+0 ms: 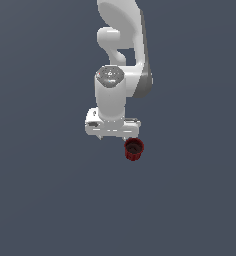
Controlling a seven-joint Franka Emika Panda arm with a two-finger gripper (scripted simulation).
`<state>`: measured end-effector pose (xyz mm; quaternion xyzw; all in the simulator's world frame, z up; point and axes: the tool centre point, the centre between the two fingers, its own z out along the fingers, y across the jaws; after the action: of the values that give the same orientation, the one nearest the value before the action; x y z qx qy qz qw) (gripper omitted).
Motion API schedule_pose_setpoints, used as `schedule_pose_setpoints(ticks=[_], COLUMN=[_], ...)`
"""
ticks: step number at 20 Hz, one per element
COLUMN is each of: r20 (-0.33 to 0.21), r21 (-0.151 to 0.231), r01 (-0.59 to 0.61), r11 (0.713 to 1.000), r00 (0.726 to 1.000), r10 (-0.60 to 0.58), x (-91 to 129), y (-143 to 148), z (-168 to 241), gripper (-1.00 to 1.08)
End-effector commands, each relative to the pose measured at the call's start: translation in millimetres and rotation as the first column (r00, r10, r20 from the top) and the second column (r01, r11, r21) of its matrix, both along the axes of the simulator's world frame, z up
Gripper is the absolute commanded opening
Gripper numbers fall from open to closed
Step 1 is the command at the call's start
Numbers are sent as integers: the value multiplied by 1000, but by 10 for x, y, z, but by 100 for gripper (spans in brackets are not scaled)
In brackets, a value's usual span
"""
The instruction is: Pick up the object and move it to a goal position.
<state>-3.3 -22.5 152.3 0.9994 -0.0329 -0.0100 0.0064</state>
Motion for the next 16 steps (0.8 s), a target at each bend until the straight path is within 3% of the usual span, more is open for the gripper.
schedule_pose_setpoints(ticks=[1,9,16], r20=[0,-26,-93], r21=[0,-7,-20], r01=[0,-31,-109], r11=[1000,1000,994], r00=[1000,999,990], r10=[0,31,107], x=[0,27,92], y=[0,9,38], z=[0,-5,-23], gripper=[28,28,28])
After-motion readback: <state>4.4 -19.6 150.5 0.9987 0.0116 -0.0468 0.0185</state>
